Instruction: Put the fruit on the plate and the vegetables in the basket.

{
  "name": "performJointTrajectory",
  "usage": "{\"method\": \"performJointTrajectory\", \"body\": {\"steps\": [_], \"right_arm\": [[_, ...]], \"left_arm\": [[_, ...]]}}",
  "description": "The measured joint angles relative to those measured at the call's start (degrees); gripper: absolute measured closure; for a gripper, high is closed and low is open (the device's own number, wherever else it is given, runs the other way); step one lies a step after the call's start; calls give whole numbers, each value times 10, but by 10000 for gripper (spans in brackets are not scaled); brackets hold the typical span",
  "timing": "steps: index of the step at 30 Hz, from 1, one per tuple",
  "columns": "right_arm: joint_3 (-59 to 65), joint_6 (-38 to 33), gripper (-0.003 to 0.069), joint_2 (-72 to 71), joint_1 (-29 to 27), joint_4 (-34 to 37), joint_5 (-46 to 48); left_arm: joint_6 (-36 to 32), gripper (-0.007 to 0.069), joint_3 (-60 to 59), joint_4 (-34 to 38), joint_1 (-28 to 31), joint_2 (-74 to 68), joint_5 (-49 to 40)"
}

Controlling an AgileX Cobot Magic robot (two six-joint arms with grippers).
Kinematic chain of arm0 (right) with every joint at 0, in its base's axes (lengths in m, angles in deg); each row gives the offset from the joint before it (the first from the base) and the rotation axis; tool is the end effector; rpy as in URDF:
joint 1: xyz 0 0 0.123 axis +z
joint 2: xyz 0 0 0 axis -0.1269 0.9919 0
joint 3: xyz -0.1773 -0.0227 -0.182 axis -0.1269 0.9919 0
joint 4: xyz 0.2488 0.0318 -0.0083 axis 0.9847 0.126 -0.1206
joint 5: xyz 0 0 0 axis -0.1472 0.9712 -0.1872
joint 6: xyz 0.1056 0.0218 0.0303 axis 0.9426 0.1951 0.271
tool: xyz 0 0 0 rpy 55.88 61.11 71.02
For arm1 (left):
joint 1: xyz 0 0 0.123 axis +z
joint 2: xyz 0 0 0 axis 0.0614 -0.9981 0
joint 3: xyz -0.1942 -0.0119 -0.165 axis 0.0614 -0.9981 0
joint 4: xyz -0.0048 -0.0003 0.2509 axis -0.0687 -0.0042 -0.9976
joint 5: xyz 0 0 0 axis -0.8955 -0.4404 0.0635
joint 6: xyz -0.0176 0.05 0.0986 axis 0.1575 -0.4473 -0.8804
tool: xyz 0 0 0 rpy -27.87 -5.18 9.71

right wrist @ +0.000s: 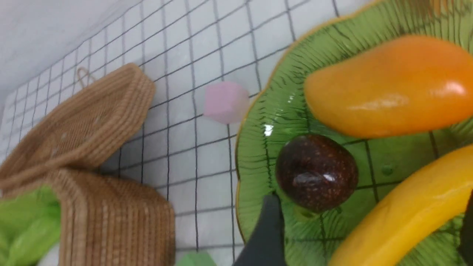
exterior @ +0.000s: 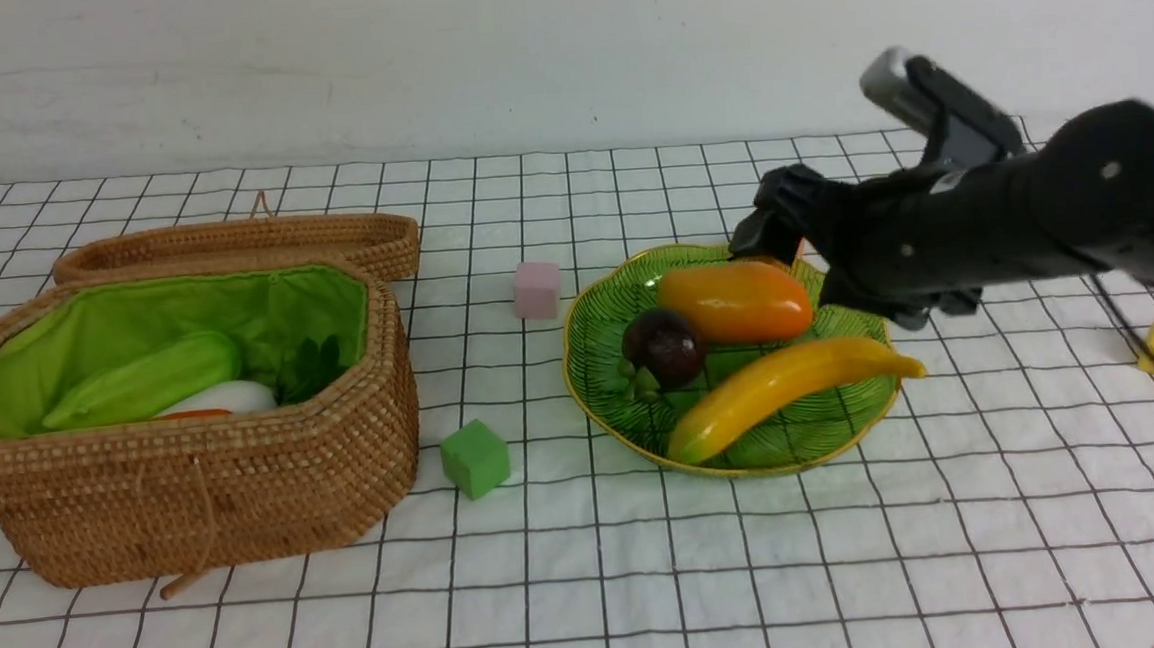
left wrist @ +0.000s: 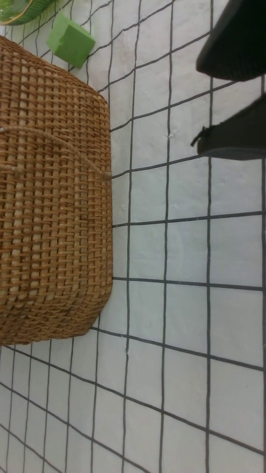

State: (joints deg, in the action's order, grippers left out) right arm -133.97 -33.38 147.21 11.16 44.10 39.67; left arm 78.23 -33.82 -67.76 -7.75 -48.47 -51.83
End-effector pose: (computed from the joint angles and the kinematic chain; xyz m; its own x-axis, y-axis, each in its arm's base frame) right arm 0.3601 0.1386 0.2451 -0.6858 0.3610 -0.6319 -0.0571 0.8389 0.5412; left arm 0.1014 -0.0072 0.1622 -0.3217 -0.0906 -0.9425 0.0349 0.9936 -0.1075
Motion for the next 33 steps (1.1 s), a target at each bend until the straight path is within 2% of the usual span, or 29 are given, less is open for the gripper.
{"method": "performJointTrajectory", "body": {"steps": [3,6,8,9,10,11,13,14,22,33], "right_arm": [[0,-24,106,-92,0,-89,94],[0,-27,228,-186,0,-163,215],[0,-14,353,-238,0,-193,292],[1,-13,382,-244,0,-198,298],[4,-5,488,-286,0,-216,336],[8,-1,563,-310,0,-230,356],[15,5,646,-347,0,-254,383],[18,7,664,-367,0,-266,396],[22,9,667,-429,0,-270,445],[23,4,664,-436,-1,-274,454]], "left_arm": [[0,386,0,0,0,0,0],[0,386,0,0,0,0,0],[0,386,0,0,0,0,0],[0,386,0,0,0,0,0],[0,386,0,0,0,0,0],[0,386,0,0,0,0,0],[0,386,0,0,0,0,0],[0,386,0,0,0,0,0],[0,386,0,0,0,0,0],[0,386,0,0,0,0,0]]}}
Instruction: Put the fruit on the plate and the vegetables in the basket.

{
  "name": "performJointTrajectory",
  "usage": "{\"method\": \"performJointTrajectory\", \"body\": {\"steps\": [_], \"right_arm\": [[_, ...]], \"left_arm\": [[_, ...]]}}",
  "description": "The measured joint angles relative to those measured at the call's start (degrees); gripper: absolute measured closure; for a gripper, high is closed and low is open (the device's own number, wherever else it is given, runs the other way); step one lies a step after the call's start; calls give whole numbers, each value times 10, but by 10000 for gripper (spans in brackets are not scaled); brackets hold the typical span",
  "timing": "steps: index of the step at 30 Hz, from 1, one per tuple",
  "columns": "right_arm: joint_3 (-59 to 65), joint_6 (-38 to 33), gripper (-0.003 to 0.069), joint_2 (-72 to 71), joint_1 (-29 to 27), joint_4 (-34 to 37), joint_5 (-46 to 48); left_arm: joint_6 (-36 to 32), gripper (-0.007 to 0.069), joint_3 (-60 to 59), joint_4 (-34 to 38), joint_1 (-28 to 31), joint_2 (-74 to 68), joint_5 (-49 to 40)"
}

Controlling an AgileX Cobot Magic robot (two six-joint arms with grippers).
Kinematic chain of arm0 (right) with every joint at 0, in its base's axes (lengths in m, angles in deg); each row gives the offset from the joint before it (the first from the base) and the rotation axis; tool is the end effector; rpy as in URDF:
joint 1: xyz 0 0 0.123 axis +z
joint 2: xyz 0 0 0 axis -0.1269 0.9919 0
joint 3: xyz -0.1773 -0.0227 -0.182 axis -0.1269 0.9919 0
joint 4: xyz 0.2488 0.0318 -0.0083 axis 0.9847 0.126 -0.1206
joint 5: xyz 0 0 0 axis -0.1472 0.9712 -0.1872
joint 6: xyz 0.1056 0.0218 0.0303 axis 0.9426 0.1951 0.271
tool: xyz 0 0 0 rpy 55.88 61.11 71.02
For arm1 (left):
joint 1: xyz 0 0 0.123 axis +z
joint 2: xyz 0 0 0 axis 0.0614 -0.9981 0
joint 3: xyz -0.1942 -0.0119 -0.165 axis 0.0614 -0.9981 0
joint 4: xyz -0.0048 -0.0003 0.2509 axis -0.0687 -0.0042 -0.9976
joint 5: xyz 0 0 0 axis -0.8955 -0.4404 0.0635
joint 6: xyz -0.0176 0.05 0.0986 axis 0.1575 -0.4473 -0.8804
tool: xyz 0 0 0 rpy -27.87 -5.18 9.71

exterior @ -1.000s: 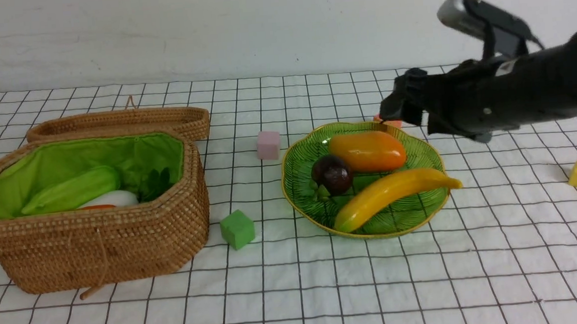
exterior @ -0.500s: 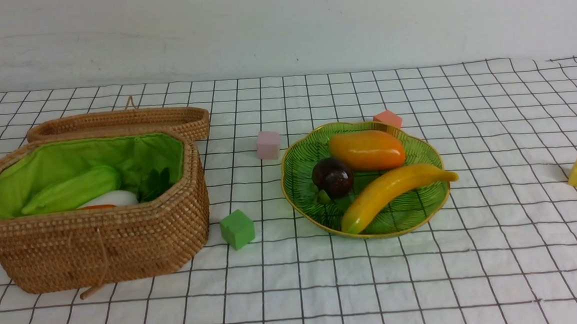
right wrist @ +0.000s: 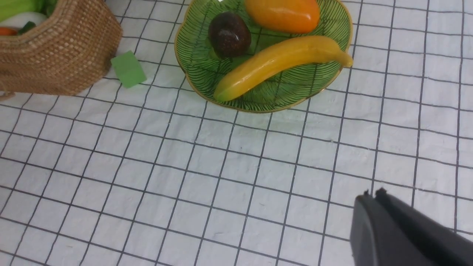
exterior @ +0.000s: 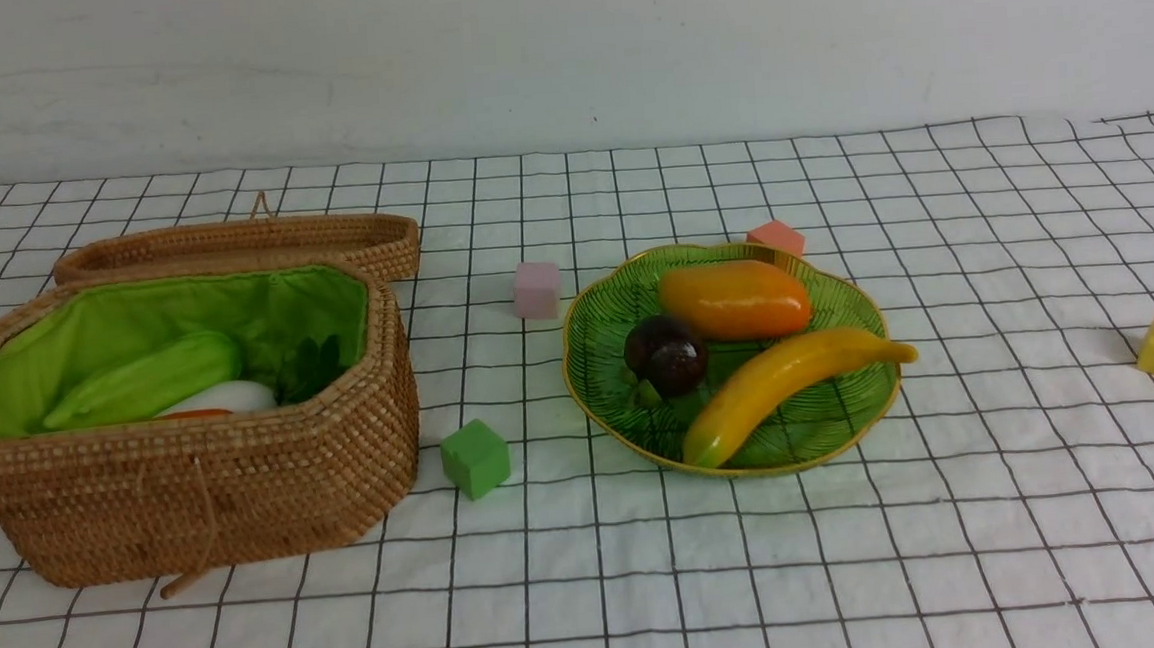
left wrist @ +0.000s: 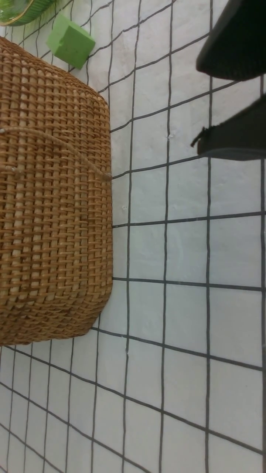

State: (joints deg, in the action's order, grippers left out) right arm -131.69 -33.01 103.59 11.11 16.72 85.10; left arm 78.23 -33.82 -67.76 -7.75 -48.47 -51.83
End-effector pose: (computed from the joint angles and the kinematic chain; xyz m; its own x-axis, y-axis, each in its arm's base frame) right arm 0.1627 0.0646 0.3775 -0.6528 -0.1164 -0.7486 -0.3180 0.9390 0.1312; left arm 0.1014 -0.0072 0.1622 -0.3217 -0.0906 -0.9425 0.0349 0.9936 -0.1075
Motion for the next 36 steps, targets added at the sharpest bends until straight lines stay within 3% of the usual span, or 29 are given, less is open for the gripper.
{"method": "performJointTrajectory", "body": {"steps": [4,8,11,14,18,24,36], "right_arm": [[7,-31,664,-24,-21,-19,-11],[76,-52,661,-109,-95,-40,-81],[224,-52,659,-240,-175,-64,-174],[341,-52,656,-328,-202,-76,-246],[493,-52,652,-436,-210,-72,-338],[648,-52,647,-499,-210,-63,-364],[663,-53,633,-499,-210,-63,-399]], "left_arm": [[0,386,0,0,0,0,0],[0,386,0,0,0,0,0],[0,386,0,0,0,0,0],[0,386,0,0,0,0,0],[0,386,0,0,0,0,0],[0,386,0,0,0,0,0],[0,386,0,0,0,0,0]]}}
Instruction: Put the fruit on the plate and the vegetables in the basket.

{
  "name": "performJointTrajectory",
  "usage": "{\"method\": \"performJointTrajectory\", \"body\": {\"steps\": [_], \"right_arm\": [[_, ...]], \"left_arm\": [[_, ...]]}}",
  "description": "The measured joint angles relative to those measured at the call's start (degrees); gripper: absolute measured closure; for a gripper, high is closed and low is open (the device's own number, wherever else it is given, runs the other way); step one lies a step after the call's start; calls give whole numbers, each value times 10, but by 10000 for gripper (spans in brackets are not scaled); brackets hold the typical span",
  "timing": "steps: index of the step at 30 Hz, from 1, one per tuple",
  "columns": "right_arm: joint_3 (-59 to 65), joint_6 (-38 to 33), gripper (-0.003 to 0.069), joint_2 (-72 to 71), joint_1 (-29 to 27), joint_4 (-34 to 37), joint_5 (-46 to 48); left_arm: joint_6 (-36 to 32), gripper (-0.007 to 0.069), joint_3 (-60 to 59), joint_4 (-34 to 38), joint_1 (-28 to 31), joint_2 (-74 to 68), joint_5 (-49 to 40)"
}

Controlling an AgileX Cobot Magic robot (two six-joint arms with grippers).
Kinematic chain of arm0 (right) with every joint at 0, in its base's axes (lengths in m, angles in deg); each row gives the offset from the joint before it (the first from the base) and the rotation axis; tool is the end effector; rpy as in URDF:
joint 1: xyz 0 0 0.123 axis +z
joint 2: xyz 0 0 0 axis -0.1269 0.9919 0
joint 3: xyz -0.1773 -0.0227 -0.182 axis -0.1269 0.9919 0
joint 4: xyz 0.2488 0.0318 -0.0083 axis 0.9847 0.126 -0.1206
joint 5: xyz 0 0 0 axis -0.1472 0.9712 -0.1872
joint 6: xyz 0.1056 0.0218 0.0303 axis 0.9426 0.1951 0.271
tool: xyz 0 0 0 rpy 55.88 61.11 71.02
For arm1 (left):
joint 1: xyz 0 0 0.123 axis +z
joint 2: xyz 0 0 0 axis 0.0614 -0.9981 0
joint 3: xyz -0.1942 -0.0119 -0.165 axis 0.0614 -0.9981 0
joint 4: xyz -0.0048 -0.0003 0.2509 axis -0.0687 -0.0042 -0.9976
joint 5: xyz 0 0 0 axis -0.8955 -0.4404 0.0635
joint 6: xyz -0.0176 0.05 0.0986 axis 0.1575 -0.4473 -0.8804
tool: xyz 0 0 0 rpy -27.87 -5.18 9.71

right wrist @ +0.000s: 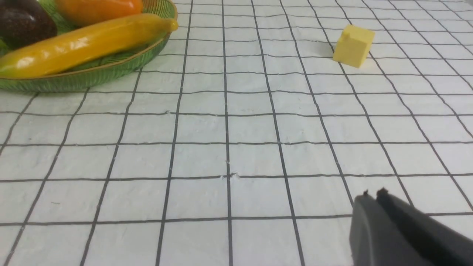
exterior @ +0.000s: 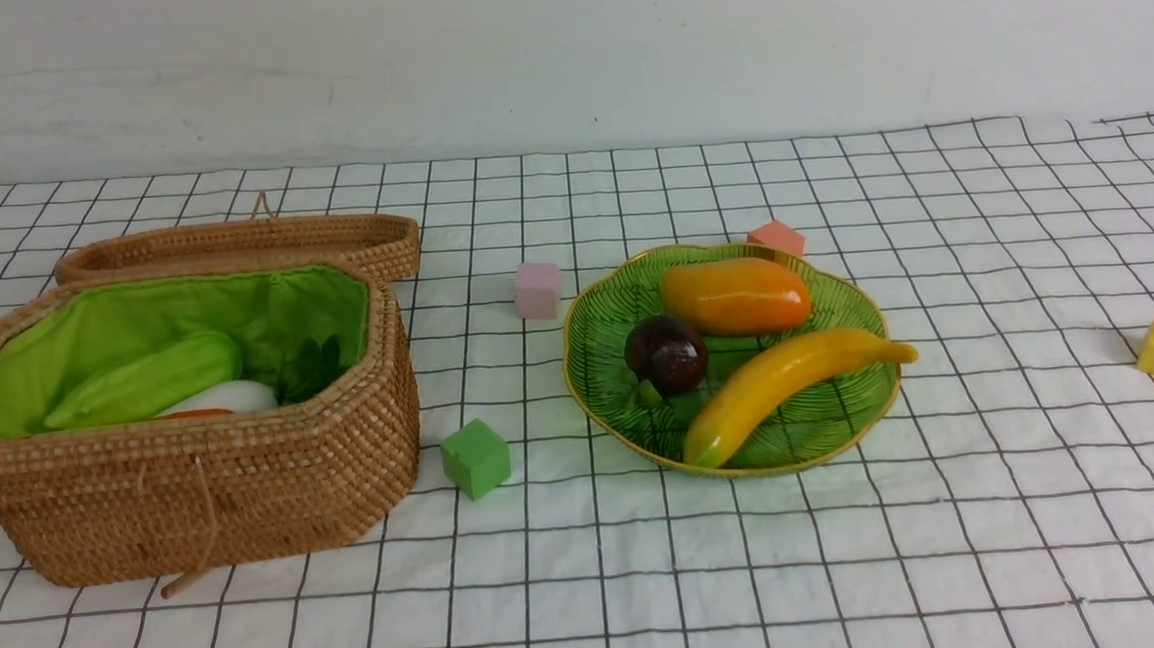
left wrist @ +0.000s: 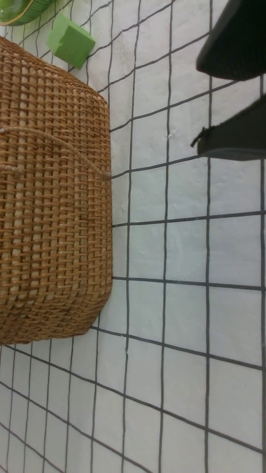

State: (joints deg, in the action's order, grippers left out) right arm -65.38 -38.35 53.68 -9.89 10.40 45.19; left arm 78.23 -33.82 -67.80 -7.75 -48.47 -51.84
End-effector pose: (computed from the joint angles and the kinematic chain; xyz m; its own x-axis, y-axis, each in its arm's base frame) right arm 0.1015 -0.0050 0.1685 -0.3001 -0.0391 -0.9531 0.0325 0.9982 -0.0512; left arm 0.1014 -0.0072 0.1621 -0.3218 -0.0900 -0.9425 0.0348 0.9937 -0.1068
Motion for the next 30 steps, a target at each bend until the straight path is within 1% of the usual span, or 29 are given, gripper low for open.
{"method": "performJointTrajectory", "body": {"steps": [30], "right_arm": [[0,-2,591,0,0,-1,0]], "left_arm": [[0,386,0,-1,0,0,4]]}}
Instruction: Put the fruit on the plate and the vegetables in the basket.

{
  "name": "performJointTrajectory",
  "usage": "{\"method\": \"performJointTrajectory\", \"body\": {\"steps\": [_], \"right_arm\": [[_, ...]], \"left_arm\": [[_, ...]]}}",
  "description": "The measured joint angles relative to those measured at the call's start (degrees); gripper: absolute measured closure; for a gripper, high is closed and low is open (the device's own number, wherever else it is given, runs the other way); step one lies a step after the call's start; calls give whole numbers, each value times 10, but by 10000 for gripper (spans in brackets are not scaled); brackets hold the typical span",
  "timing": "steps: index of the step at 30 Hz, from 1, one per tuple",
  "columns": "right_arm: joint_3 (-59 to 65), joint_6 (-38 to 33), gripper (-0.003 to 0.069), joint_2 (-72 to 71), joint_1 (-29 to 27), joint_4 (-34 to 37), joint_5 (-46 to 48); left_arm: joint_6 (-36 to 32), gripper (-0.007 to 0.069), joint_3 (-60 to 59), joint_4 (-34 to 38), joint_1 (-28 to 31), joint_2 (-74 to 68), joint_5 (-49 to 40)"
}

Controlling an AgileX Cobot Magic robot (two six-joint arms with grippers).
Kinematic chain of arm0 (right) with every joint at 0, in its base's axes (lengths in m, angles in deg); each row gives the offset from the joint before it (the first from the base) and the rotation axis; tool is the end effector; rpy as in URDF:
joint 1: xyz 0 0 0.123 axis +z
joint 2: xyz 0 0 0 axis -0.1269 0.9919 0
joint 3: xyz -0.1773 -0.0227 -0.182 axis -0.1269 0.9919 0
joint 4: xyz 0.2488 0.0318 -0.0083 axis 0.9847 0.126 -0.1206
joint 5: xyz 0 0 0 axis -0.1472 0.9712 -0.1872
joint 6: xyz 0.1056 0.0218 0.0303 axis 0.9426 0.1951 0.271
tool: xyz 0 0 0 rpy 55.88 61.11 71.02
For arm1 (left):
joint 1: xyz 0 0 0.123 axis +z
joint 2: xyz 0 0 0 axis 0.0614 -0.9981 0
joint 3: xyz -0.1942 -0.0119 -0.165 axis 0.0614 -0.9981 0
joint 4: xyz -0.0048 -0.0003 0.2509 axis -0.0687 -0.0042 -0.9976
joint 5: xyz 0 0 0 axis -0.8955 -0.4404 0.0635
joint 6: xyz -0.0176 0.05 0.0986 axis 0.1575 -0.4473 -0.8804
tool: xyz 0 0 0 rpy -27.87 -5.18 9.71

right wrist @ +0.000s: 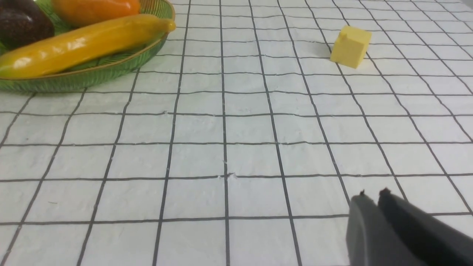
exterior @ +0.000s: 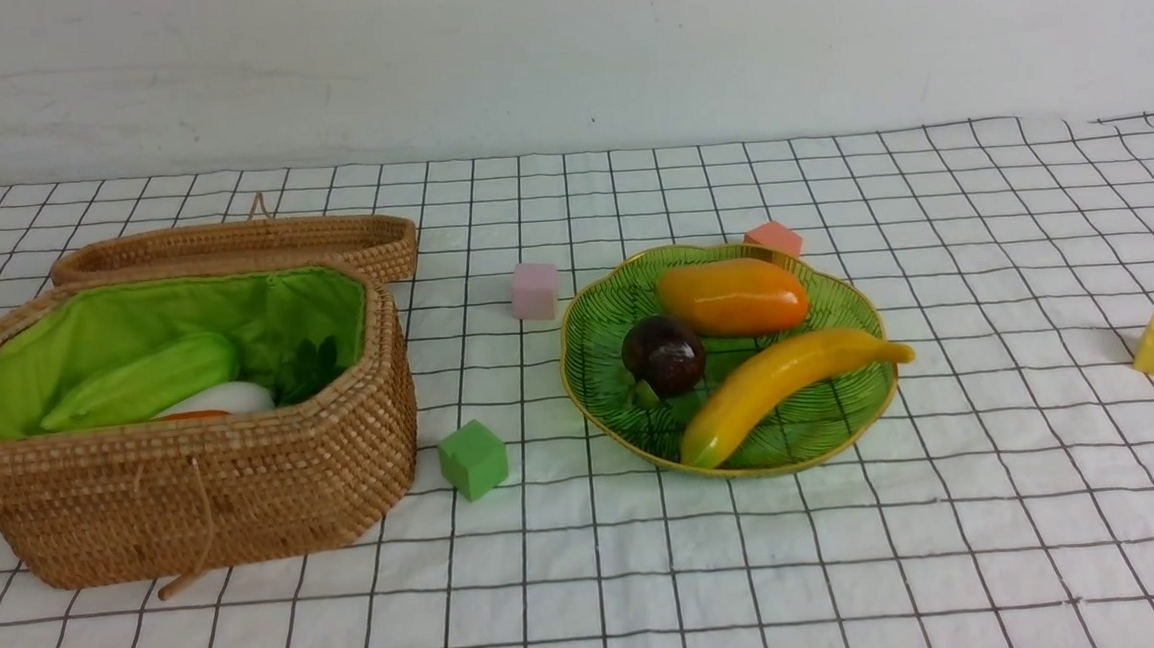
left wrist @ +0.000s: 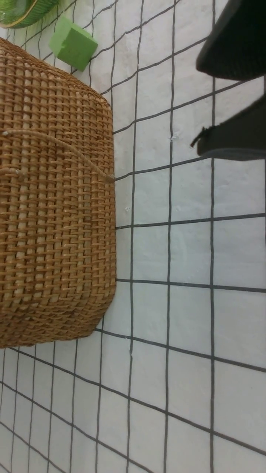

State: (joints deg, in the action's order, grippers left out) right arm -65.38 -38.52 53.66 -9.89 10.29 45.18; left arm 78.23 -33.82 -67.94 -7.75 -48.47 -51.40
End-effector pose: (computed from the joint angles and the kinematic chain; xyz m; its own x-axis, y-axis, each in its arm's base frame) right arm 0.1015 -0.0051 0.1686 -0.2997 -0.0439 -0.9530 0.0318 0.9979 -0.0559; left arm 0.1016 -0.0071 0.1630 -0.3144 -0.0882 -0.9452 0.0356 0.9939 -0.1046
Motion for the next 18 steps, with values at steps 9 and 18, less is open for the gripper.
{"method": "performJointTrajectory", "body": {"steps": [9,18], "right_arm": [[0,0,575,0,0,0,0],[0,0,564,0,0,0,0]], "left_arm": [[0,386,0,0,0,0,0],[0,386,0,0,0,0,0]]}}
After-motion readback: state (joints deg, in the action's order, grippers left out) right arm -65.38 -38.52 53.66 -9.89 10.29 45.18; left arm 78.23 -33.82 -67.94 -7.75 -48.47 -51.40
